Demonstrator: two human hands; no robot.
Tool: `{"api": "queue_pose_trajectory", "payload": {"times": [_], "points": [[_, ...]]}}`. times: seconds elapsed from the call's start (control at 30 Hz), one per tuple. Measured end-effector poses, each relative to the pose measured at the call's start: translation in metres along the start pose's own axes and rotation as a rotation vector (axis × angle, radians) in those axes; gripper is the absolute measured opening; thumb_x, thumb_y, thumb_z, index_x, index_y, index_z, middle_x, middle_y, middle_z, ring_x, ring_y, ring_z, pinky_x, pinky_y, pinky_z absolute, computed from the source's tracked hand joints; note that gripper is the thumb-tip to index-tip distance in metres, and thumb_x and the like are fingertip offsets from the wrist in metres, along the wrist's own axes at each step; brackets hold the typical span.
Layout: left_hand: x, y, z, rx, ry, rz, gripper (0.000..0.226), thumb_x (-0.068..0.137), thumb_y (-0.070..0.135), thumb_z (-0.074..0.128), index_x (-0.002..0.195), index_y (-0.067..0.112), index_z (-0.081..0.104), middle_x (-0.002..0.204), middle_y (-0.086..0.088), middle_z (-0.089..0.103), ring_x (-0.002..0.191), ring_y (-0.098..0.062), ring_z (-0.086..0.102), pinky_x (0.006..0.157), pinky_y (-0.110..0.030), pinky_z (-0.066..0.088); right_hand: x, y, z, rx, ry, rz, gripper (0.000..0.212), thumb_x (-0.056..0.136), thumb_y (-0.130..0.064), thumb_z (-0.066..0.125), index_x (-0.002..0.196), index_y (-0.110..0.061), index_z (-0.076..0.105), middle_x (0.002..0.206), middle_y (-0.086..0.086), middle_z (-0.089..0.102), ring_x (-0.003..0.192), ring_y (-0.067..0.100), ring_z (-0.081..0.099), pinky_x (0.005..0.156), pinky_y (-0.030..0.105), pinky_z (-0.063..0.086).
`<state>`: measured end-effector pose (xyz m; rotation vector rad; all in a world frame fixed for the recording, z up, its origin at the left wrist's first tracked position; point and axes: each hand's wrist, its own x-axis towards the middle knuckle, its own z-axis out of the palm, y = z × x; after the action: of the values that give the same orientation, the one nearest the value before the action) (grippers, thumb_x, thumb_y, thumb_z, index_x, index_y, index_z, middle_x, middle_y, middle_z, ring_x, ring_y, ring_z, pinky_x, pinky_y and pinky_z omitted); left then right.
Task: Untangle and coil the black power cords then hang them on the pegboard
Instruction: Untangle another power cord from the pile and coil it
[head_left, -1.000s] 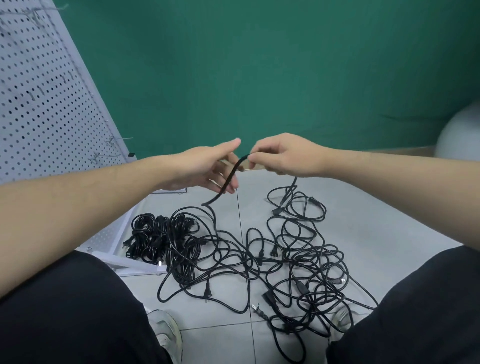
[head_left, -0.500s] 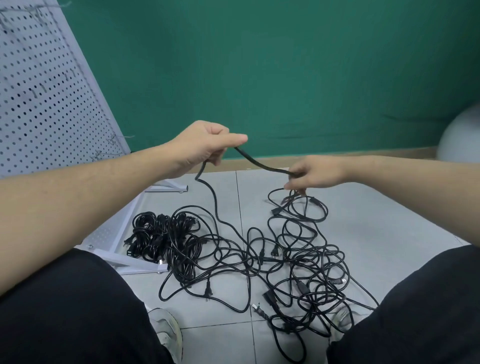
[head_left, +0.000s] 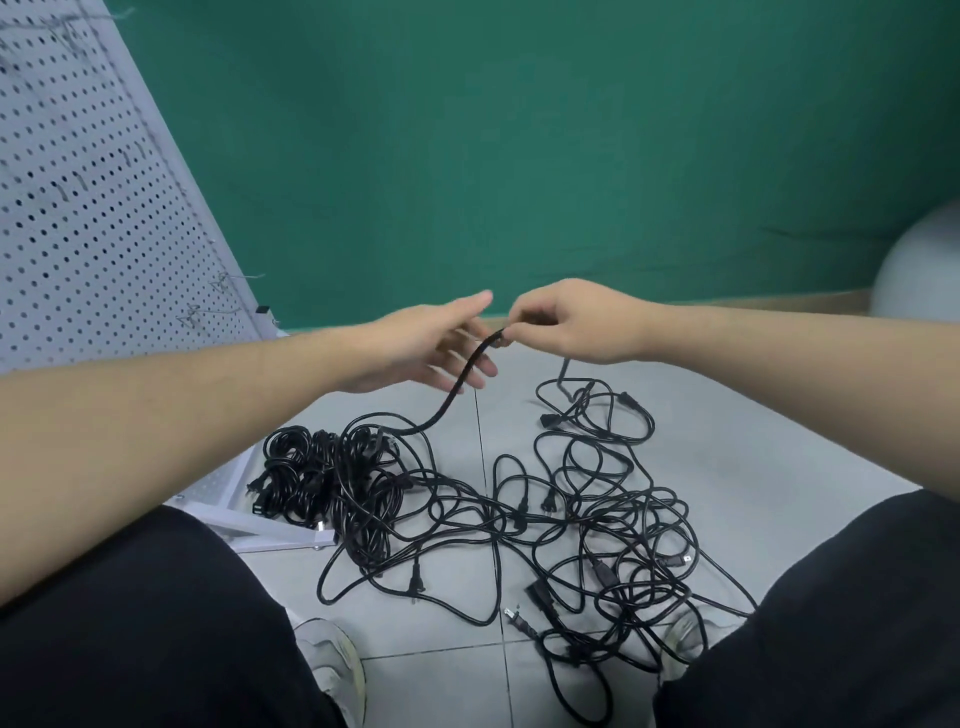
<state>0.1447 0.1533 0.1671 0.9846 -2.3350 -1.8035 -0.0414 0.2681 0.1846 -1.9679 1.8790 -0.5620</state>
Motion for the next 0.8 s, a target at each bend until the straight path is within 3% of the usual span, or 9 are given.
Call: {"api": "queue_pose_trajectory", "payload": {"times": [0.1, 0.2, 0.27, 0.33, 0.43, 0.57, 0.63, 0.8], "points": [[0.002, 0.013, 0.015, 0.045, 0.042, 0.038, 0.04, 0.103, 0.054, 0.049, 0.096, 0.017, 0.063, 0.07, 0.001, 0.052, 0.065, -0.018, 0.054, 0.08, -0.037, 0.058, 0.003, -0.001, 0.004, 0.036, -0.038, 0.039, 0.018, 0.099, -0.035, 0.06, 0.099, -0.02, 0.07, 0.073, -0.003, 0.061, 0.062, 0.009, 0.049, 0.067, 0.027, 0.045], [0.003, 0.017, 0.017, 0.178, 0.176, 0.097, 0.042, 0.093, 0.06, 0.062, 0.082, 0.02, 0.067, 0.068, 0.004, 0.043, 0.063, -0.016, 0.042, 0.068, -0.03, 0.045, 0.0, 0.002, 0.001, 0.07, -0.122, 0.085, 0.021, 0.096, -0.037, 0.064, 0.094, -0.016, 0.067, 0.071, 0.002, 0.067, 0.06, 0.007, 0.056, 0.062, 0.015, 0.045], [0.003, 0.022, 0.018, 0.167, 0.25, 0.174, 0.045, 0.087, 0.06, 0.071, 0.066, 0.022, 0.056, 0.063, 0.007, 0.042, 0.064, -0.016, 0.041, 0.066, -0.028, 0.038, -0.003, 0.005, -0.001, -0.04, -0.164, 0.107, 0.028, 0.095, -0.039, 0.064, 0.084, -0.015, 0.069, 0.069, -0.005, 0.068, 0.059, 0.004, 0.054, 0.059, 0.015, 0.041], [0.003, 0.026, 0.017, 0.088, 0.298, 0.248, 0.052, 0.082, 0.056, 0.077, 0.059, 0.024, 0.042, 0.056, 0.007, 0.036, 0.059, -0.017, 0.038, 0.063, -0.029, 0.033, -0.005, 0.012, 0.0, -0.186, -0.2, 0.134, 0.029, 0.095, -0.044, 0.064, 0.084, -0.016, 0.068, 0.079, -0.005, 0.071, 0.071, 0.012, 0.06, 0.067, 0.024, 0.044], [0.001, 0.026, 0.01, -0.019, 0.346, 0.328, 0.059, 0.065, 0.062, 0.079, 0.053, 0.024, 0.036, 0.057, -0.003, 0.033, 0.052, -0.019, 0.036, 0.062, -0.033, 0.029, -0.009, 0.026, 0.003, -0.31, -0.244, 0.17, 0.028, 0.097, -0.043, 0.062, 0.097, -0.016, 0.067, 0.096, 0.001, 0.072, 0.089, 0.022, 0.063, 0.076, 0.029, 0.046], [0.001, 0.022, -0.002, -0.128, 0.45, 0.38, 0.057, 0.063, 0.058, 0.08, 0.053, 0.025, 0.035, 0.056, -0.007, 0.034, 0.049, -0.019, 0.032, 0.054, -0.026, 0.036, -0.013, 0.045, -0.006, -0.106, -0.159, 0.204, 0.015, 0.097, -0.033, 0.063, 0.098, -0.018, 0.066, 0.095, -0.007, 0.075, 0.101, 0.019, 0.066, 0.095, 0.035, 0.05], [0.002, 0.019, -0.01, -0.098, 0.464, 0.378, 0.054, 0.07, 0.055, 0.08, 0.053, 0.025, 0.038, 0.055, -0.005, 0.036, 0.049, -0.019, 0.033, 0.054, -0.026, 0.036, -0.015, 0.052, -0.012, 0.041, -0.115, 0.248, 0.013, 0.097, -0.03, 0.064, 0.101, -0.018, 0.066, 0.091, -0.01, 0.077, 0.101, 0.015, 0.067, 0.096, 0.033, 0.047], [-0.003, -0.004, -0.023, 0.187, 0.274, 0.21, 0.021, 0.099, 0.029, 0.065, 0.082, 0.016, 0.064, 0.066, -0.001, 0.062, 0.063, -0.021, 0.049, 0.069, -0.033, 0.046, -0.019, 0.054, -0.018, 0.395, 0.011, 0.3, 0.015, 0.092, -0.015, 0.073, 0.094, -0.012, 0.059, 0.077, 0.008, 0.074, 0.074, 0.022, 0.067, 0.086, 0.042, 0.057]]}}
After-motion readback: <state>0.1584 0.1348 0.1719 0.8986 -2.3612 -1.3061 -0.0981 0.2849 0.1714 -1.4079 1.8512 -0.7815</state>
